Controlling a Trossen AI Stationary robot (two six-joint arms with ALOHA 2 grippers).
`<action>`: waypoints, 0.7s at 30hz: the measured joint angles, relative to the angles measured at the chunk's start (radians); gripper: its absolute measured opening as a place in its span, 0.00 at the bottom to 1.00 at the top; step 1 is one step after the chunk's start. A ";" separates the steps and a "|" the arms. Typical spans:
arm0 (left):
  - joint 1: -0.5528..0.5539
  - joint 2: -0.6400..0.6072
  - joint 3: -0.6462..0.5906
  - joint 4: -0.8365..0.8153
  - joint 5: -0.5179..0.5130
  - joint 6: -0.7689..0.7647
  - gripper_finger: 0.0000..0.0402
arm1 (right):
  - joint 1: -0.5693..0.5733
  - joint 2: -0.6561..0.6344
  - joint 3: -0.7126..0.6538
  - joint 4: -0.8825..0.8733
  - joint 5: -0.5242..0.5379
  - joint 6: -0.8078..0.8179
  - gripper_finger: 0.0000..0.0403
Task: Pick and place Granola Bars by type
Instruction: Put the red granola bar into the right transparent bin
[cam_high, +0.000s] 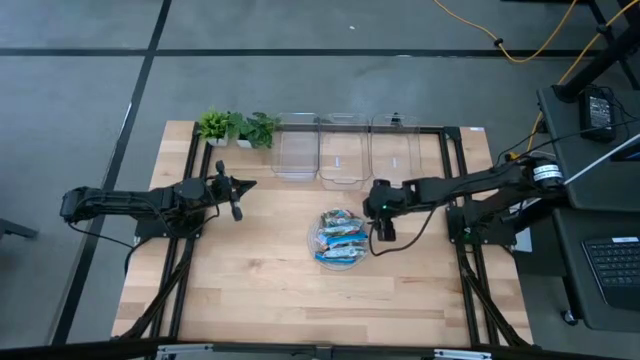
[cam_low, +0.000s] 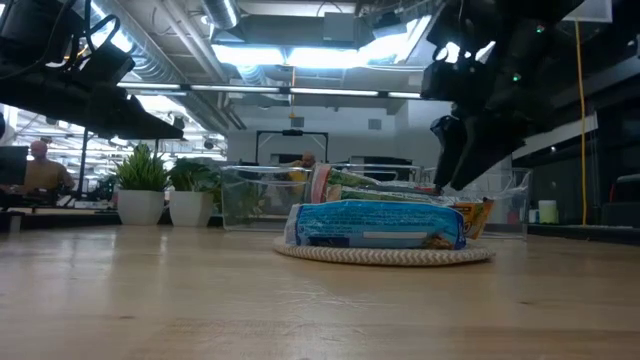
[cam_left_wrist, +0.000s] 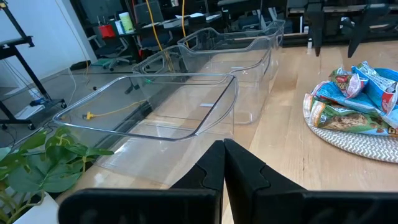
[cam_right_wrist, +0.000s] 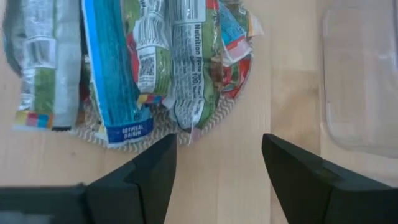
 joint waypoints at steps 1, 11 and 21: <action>0.000 0.000 0.000 0.000 0.000 0.000 0.01 | 0.000 0.009 0.000 -0.006 0.000 -0.004 0.59; 0.000 0.000 0.000 0.001 0.002 0.000 0.01 | -0.002 0.107 0.000 0.061 0.000 -0.028 0.59; 0.000 0.000 0.000 0.001 0.003 0.000 0.01 | -0.002 0.113 0.000 0.079 0.000 -0.028 0.43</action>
